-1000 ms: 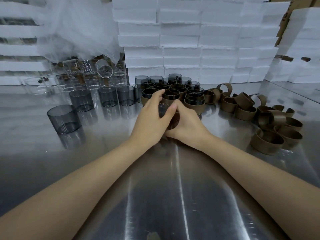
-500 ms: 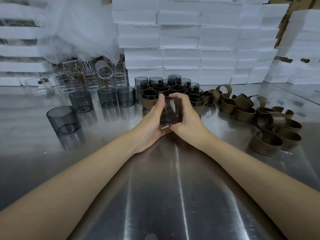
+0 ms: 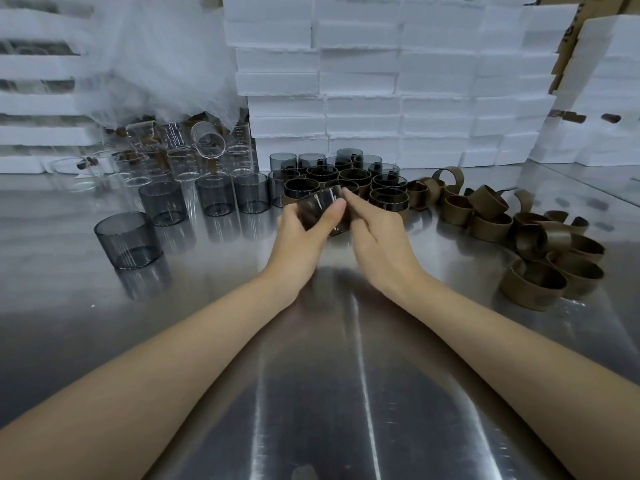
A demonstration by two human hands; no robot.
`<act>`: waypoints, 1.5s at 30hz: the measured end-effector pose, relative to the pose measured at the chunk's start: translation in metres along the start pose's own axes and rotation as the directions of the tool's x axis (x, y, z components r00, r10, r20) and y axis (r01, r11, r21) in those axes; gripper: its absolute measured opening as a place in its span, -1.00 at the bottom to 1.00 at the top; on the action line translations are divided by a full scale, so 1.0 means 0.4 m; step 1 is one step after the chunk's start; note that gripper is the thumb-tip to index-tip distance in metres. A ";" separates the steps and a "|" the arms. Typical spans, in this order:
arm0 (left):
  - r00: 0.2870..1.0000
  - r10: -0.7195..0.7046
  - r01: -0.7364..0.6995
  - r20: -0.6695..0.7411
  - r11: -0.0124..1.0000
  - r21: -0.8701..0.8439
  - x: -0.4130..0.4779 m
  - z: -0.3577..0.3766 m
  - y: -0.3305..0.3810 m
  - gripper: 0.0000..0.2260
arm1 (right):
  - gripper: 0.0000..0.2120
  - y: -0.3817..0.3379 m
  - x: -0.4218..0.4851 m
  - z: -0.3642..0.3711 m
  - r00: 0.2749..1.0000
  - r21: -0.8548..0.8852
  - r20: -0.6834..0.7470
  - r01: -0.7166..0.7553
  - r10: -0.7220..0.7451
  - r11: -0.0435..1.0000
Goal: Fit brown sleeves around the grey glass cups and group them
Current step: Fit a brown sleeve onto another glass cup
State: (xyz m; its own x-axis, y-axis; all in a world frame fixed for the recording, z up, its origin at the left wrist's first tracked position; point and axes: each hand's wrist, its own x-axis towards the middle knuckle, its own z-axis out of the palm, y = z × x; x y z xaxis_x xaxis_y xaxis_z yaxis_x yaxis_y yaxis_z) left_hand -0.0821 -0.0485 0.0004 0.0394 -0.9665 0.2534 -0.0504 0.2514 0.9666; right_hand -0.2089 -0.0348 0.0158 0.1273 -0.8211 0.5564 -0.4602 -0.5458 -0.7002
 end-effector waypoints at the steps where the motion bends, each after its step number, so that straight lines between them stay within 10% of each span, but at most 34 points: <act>1: 1.000 0.011 -0.012 -0.019 1.000 -0.003 0.001 -0.004 0.004 -0.50 | -0.59 -0.006 -0.006 0.008 1.000 0.033 0.024 -0.012 0.011 0.999; 9: 0.966 0.172 -0.197 0.191 0.973 0.120 -0.026 0.010 0.021 -0.71 | -0.65 -0.032 0.003 0.003 0.956 0.334 -0.146 -0.193 0.253 0.923; 19: 0.972 0.058 -0.006 0.228 0.975 -0.223 -0.024 0.006 0.027 -0.79 | -0.45 -0.021 0.034 -0.007 0.899 0.679 0.215 -0.419 0.382 0.602; 23: 0.974 -0.055 0.149 0.220 0.886 -0.440 -0.011 -0.005 0.036 -0.72 | -0.51 -0.013 0.020 0.021 0.900 0.362 0.257 -0.427 0.351 0.829; 26: 0.978 -0.122 0.196 0.172 0.819 -0.539 0.002 -0.024 0.038 -0.74 | -0.53 -0.009 -0.002 0.012 0.968 -0.089 0.228 -0.081 0.099 0.993; 31: 0.986 -0.166 0.150 0.034 0.763 -0.629 0.013 -0.024 0.033 -0.82 | -0.75 -0.038 0.008 -0.044 0.963 -0.830 0.264 0.254 -0.052 0.496; 37: 0.979 -0.177 0.202 0.099 0.891 -0.407 0.000 -0.024 0.048 -0.52 | -0.79 -0.078 0.041 -0.170 0.953 -0.912 -0.134 -0.226 0.271 0.342; 45: 0.972 -0.192 0.226 0.137 0.926 -0.302 -0.003 -0.022 0.040 -0.34 | -0.73 -0.027 0.050 -0.281 0.590 -0.906 -0.134 -0.398 0.796 0.144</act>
State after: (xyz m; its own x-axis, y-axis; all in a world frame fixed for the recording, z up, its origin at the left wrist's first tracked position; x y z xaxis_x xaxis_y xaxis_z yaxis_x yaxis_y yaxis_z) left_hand -0.0740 -0.0428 0.0157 -0.0891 -0.9945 0.0552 0.2632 0.0300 0.9643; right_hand -0.2999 -0.0264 0.0848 -0.4085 -0.8970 -0.1691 -0.9127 0.4000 0.0830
